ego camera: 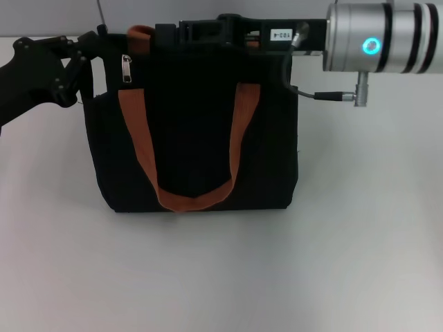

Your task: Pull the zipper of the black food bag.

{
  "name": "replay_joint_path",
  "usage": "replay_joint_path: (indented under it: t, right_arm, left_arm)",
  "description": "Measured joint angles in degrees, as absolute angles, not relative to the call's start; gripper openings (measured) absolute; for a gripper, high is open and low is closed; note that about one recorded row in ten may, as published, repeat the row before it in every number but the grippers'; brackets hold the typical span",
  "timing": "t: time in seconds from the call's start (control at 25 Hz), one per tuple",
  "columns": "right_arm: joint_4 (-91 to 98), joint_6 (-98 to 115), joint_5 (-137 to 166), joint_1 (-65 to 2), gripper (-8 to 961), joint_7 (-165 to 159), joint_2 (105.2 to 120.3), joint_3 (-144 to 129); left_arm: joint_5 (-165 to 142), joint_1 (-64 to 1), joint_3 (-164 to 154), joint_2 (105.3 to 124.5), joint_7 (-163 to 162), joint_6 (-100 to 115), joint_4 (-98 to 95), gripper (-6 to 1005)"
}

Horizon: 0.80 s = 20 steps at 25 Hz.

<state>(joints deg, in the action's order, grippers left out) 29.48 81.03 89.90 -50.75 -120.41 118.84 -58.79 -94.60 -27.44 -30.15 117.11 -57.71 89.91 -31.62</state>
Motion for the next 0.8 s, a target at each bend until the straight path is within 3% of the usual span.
replay_joint_path:
  t: [0.24,0.8]
  right_arm:
    - [29.5,79.1,94.9,-53.3,371,-126.2,119.09,-58.8]
    - [29.1,75.2,95.6,-56.9,369,-133.8,119.27,-64.5]
  left_arm:
    - [-94.6,-27.3,-30.1,117.09,-57.7,90.3,-31.4,31]
    - [-94.6,-27.2,-30.6,117.17,-57.3,90.0,-31.4,32]
